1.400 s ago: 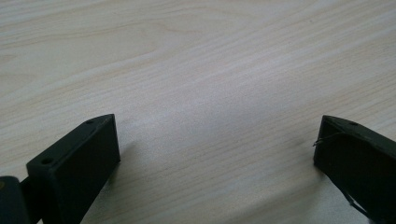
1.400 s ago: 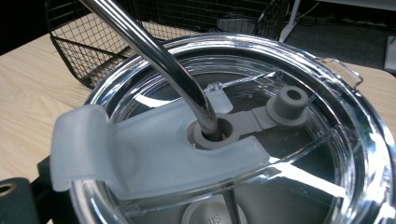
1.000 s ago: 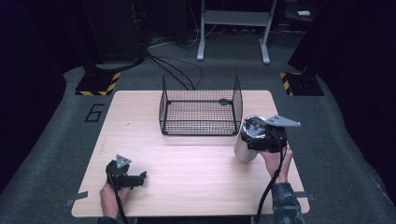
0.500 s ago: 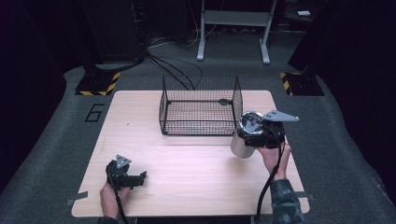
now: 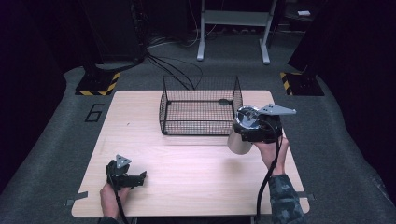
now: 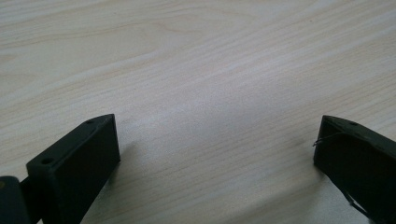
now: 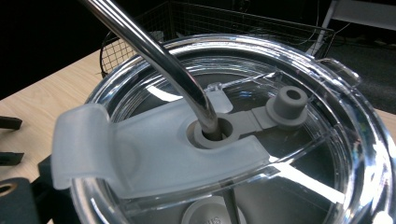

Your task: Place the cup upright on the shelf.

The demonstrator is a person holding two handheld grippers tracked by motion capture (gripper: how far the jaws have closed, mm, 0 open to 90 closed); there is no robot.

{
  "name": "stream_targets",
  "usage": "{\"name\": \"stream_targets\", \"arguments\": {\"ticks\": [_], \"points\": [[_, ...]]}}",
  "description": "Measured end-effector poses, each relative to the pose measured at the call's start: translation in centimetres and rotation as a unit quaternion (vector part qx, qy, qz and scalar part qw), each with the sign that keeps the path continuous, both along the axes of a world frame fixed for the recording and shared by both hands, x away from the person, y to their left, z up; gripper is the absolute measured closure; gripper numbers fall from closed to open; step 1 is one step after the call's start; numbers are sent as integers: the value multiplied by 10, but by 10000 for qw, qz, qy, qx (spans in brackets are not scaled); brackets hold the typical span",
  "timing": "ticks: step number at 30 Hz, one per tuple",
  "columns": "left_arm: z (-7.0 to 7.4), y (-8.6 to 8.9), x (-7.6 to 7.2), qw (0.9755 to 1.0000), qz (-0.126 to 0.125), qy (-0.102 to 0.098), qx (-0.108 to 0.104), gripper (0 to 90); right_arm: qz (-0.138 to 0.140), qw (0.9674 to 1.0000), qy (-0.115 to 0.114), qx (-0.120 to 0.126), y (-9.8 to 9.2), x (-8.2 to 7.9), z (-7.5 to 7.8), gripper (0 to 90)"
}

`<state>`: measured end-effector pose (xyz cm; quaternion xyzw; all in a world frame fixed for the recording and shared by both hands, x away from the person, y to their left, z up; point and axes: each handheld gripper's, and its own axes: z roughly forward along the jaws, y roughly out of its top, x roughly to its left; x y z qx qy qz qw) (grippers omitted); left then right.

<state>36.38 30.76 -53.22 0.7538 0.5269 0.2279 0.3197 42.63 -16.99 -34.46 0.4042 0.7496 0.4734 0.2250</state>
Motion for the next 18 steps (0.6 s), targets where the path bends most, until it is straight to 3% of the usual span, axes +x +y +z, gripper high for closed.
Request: {"name": "stream_targets", "arguments": {"ticks": [12,18], "points": [[0,0,0,10000,-3,-4,3,2,145,9998,41,100,7,7,14,34],[0,0,0,10000,-4,-5,2,2,205,9997,-12,101,14,13,32,34]]}}
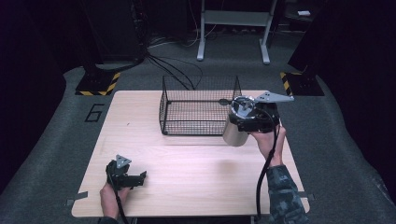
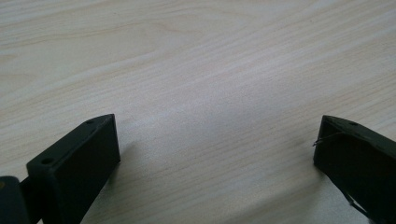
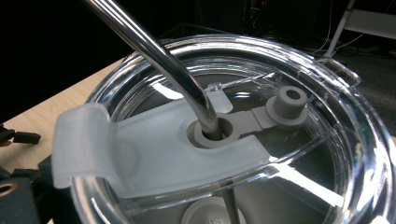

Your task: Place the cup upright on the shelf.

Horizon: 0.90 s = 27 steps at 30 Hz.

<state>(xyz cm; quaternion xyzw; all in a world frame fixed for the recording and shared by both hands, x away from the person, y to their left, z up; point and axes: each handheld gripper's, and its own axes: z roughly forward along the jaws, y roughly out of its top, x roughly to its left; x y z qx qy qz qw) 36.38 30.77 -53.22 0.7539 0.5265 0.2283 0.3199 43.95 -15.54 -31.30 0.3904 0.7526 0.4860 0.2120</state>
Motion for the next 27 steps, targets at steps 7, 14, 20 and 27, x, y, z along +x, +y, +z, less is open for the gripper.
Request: {"name": "stream_targets", "arguments": {"ticks": [7,14,20,27], "points": [[0,0,0,10000,3,4,3,2,113,9999,-109,-53,12,10,17,34],[0,0,0,10000,6,5,4,2,178,9997,-188,21,27,24,32,35],[0,0,0,10000,7,2,4,2,181,9996,-206,-33,39,37,41,34],[0,0,0,10000,9,0,2,2,176,9995,-219,-110,48,53,45,35]]}}
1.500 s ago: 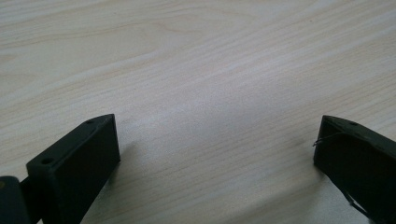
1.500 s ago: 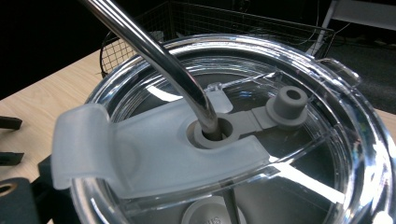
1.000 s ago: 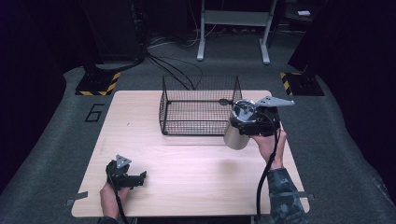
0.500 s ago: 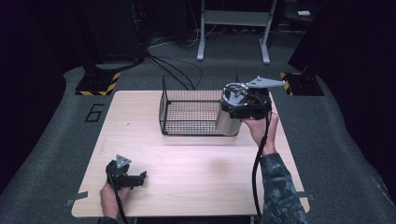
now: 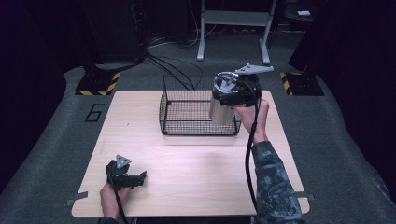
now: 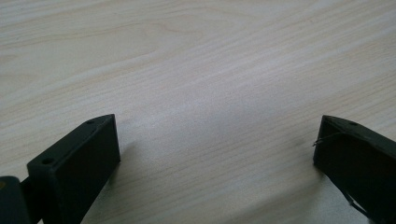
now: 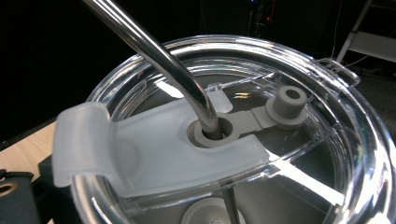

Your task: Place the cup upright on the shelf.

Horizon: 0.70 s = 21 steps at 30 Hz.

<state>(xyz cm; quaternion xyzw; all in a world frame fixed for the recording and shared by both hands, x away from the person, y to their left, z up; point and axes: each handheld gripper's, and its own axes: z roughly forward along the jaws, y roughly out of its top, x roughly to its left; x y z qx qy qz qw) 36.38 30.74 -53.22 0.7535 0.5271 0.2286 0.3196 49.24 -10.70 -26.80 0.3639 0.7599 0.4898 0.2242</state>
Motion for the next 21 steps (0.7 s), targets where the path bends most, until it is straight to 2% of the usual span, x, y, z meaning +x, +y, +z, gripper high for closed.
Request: {"name": "stream_targets", "arguments": {"ticks": [9,21], "points": [[0,0,0,10000,0,-12,-7,2,-115,9999,93,5,13,23,-1,35],[0,1,0,10000,-51,16,41,3,-230,9997,125,16,25,41,-4,34]]}}
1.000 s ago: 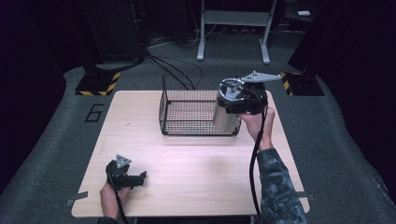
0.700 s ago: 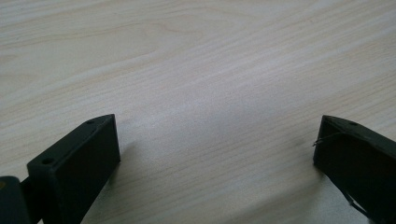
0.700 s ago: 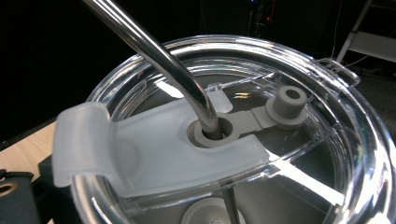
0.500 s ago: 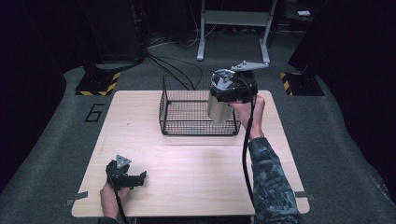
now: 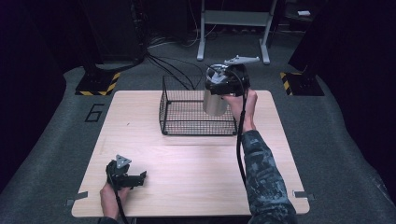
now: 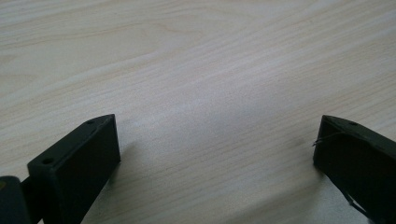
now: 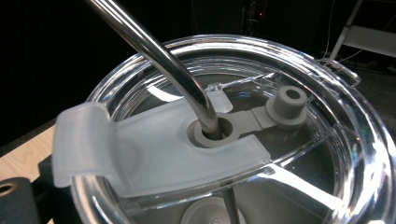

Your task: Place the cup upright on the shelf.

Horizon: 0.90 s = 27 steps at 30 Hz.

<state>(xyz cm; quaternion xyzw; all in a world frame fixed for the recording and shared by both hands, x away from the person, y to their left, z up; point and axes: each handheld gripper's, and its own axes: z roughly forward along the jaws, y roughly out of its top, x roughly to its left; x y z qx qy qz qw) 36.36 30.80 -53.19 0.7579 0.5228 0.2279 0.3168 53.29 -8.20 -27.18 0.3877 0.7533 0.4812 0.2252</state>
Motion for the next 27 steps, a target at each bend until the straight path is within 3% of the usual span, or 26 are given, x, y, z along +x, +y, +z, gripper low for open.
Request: {"name": "stream_targets", "arguments": {"ticks": [11,27], "points": [[0,0,0,10000,7,4,2,3,-98,9999,60,16,9,13,-9,35],[0,-1,0,10000,22,28,-51,4,-219,9996,53,-169,28,31,-19,34]]}}
